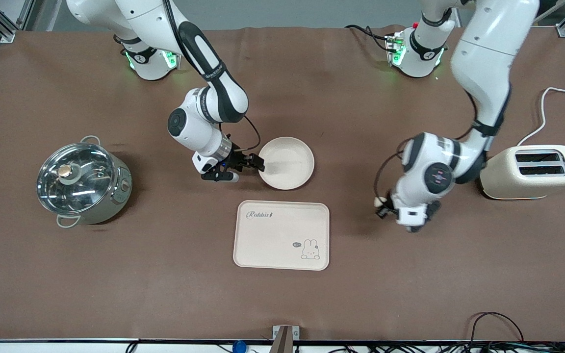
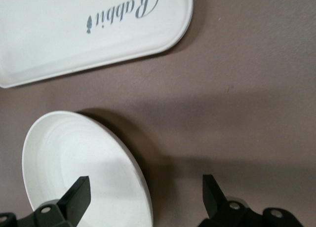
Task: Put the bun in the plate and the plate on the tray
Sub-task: 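Carry the bun over the plate while the right gripper grips the plate rim, then lower the bun onto the plate and open the left gripper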
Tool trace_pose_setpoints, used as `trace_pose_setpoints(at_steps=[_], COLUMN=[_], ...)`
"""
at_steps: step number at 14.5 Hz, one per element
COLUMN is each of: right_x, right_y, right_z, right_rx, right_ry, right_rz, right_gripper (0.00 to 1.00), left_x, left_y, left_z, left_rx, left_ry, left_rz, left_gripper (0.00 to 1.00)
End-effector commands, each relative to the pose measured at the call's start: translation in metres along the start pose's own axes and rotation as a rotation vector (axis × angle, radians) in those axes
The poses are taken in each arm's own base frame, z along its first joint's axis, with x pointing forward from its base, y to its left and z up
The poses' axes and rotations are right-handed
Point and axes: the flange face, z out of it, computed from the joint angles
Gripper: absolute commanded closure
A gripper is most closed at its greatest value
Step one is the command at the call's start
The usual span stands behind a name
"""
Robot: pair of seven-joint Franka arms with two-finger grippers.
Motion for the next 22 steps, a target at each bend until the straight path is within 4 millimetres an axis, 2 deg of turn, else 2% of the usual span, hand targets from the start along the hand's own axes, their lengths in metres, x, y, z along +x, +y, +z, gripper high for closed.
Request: trace_pose_setpoints(at_steps=[1, 3, 5, 8, 9, 10, 12, 16, 17, 19, 20, 22], right_x=[-0.008, -0.016, -0.017, -0.023, -0.023, -0.023, -0.024, -0.024, -0.021, -0.021, -0.022, -0.017], right_y=[-0.004, -0.01, -0.01, -0.011, -0.011, -0.011, -0.011, -0.009, -0.009, -0.011, -0.011, -0.008], right_z=[0.007, 0.011, 0.012, 0.021, 0.022, 0.022, 0.023, 0.024, 0.022, 0.022, 0.022, 0.02], right_rx=[0.002, 0.001, 0.0, -0.01, -0.011, -0.011, -0.012, -0.015, -0.012, -0.011, -0.01, -0.009], right_ry=[-0.009, -0.018, -0.02, -0.03, -0.032, -0.032, -0.033, -0.032, -0.029, -0.03, -0.031, -0.03], right_rz=[-0.063, -0.08, -0.082, -0.093, -0.094, -0.094, -0.098, -0.096, -0.093, -0.096, -0.094, -0.088], right_gripper=[0.0, 0.0, 0.0, 0.0, 0.0, 0.0, 0.0, 0.0, 0.08, 0.77, 1.0, 1.0], left_x=[-0.097, -0.157, -0.203, -0.24, -0.249, -0.25, -0.25, -0.245, -0.241, -0.22, -0.195, -0.142], left_y=[0.035, 0.05, 0.062, 0.076, 0.078, 0.079, 0.079, 0.088, 0.094, 0.098, 0.098, 0.093], left_z=[-0.018, -0.012, -0.004, 0.014, 0.018, 0.019, 0.023, 0.001, -0.016, -0.059, -0.085, -0.136], left_rx=[0.002, 0.007, 0.008, 0.006, 0.009, 0.009, 0.012, -0.025, -0.049, -0.066, -0.061, -0.042], left_ry=[-0.002, -0.006, -0.011, -0.025, -0.026, -0.026, -0.025, -0.019, -0.015, 0.007, 0.015, 0.036], left_rz=[-0.006, 0.0, -0.004, 0.009, 0.023, 0.025, 0.032, 0.038, 0.031, 0.018, 0.027, 0.107], left_gripper=[0.67, 0.64, 0.64, 0.62, 0.57, 0.47, 0.02, 0.0, 0.0, 0.0, 0.0, 0.0])
